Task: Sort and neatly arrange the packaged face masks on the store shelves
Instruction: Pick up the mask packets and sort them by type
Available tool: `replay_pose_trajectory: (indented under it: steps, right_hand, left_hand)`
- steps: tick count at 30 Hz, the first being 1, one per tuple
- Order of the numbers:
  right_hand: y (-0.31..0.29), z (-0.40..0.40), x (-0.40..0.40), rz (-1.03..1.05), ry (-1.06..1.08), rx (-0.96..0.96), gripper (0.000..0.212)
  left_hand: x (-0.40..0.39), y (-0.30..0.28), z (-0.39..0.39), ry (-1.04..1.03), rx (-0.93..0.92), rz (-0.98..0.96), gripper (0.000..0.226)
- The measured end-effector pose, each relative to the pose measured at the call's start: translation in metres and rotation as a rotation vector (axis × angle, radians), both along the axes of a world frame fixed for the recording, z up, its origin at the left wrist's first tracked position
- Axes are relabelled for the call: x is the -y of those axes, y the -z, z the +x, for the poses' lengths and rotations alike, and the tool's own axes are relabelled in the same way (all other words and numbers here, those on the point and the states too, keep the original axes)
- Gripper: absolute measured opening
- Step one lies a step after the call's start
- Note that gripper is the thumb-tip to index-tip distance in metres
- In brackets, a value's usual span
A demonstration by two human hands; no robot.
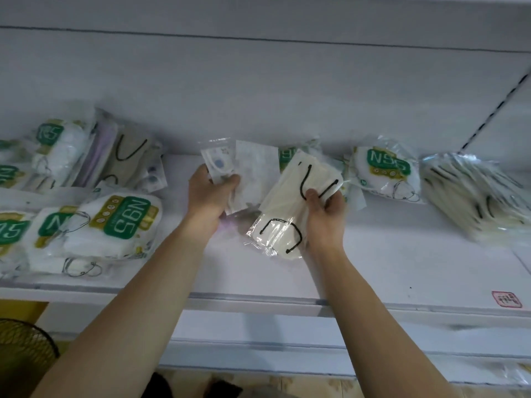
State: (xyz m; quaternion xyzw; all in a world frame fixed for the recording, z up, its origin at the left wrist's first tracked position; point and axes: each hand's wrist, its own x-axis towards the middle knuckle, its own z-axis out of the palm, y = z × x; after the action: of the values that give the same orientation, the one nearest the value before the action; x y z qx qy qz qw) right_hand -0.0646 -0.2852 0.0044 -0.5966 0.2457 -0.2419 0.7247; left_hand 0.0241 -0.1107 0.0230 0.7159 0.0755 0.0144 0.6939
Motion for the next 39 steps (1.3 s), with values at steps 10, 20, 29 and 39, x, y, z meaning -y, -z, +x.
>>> replay_pose_trajectory:
  steps: [10,20,29,39]
  right_hand:
    - [-0.012,0.010,-0.004,0.009,-0.003,-0.008,0.013]
    - [-0.075,0.051,-0.091,-0.004,-0.270,0.018,0.020]
    - [-0.070,0.116,-0.204,0.051,-0.462,0.008,0.033]
    - [-0.067,0.200,-0.307,-0.486,-0.411,-0.198,0.022]
  left_hand:
    - [-0.025,-0.005,0.028,-0.071,0.139,0.273,0.100]
    - [-0.080,-0.059,-0.011,0.623,-0.403,-0.318,0.016]
    - [-0.216,-0.037,0.022,0.141,-0.148,-0.380,0.037]
    - [-0.306,-0.035,0.053,-0.009,-0.071,-0.299,0.030]
